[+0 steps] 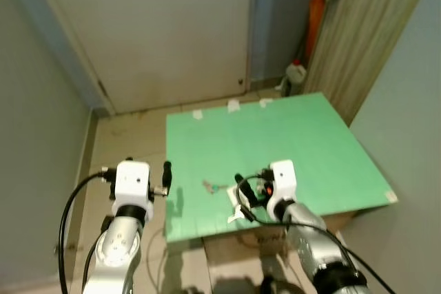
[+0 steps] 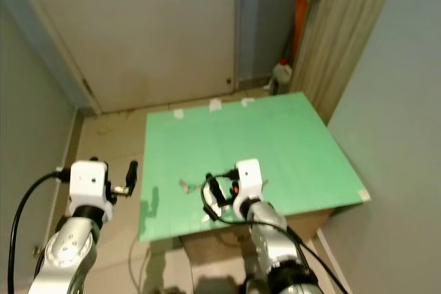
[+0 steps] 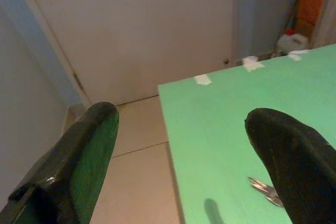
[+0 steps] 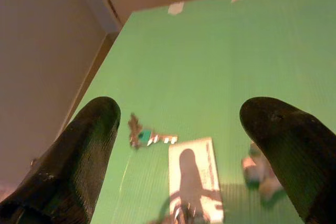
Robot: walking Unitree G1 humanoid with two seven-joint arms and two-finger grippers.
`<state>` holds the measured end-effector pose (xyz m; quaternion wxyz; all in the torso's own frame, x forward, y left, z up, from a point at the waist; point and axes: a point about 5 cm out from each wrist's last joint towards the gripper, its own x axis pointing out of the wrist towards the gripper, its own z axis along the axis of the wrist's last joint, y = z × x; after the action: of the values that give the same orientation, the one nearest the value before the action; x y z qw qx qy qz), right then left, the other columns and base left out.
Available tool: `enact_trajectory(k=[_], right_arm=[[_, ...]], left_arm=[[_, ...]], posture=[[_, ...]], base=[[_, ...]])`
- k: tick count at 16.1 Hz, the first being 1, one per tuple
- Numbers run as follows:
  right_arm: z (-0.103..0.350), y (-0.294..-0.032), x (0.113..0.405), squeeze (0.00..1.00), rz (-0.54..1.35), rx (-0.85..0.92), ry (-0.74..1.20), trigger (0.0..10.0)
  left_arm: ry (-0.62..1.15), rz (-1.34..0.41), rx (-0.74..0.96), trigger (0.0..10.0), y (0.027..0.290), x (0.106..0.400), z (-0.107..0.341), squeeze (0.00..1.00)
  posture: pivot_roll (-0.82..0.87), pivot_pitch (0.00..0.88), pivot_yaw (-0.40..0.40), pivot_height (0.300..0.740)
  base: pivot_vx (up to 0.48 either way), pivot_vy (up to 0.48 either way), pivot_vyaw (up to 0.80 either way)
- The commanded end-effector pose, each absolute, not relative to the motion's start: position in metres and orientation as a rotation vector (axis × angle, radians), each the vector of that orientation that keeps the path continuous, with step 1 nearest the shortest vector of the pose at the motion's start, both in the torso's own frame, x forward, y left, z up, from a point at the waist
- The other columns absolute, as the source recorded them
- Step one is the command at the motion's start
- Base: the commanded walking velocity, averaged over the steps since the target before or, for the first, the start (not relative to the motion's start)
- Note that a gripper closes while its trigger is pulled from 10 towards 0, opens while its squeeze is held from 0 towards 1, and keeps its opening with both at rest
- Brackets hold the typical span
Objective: Hang keys on a hook
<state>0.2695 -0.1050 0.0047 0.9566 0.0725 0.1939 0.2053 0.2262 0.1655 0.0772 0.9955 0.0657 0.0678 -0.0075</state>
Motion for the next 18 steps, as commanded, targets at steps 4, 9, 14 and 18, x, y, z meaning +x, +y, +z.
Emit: enact_trajectory(k=[4,9,14,18], right_arm=[[-0.018,-0.100,0.245,0.00,0.387,0.219,0.492,10.0],[-0.027,-0.082,0.229,0.00,0.367,0.229,0.482,10.0],[-0.008,-0.060,0.256,0.00,0.390,0.198,0.390,10.0],[0.000,-0.063,0.271,0.00,0.391,0.079,0.348,10.0]], left_arm=[[0.142,0.009,0.199,10.0,0.182,0.213,0.090,0.00],[0.165,0.032,0.264,10.0,0.203,0.185,0.109,0.00],[0.173,0.041,0.261,10.0,0.194,0.168,0.114,0.00],[0.242,0.024,0.048,10.0,0.169,0.157,0.095,0.00]], posture=[[0.06,0.183,0.101,0.740],[0.18,0.283,0.169,0.740],[0.23,0.290,0.135,0.740],[0.22,0.318,0.069,0.740]], base=[[0.000,0.000,0.00],[0.000,0.000,0.00],[0.000,0.000,0.00],[0.000,0.000,0.00]])
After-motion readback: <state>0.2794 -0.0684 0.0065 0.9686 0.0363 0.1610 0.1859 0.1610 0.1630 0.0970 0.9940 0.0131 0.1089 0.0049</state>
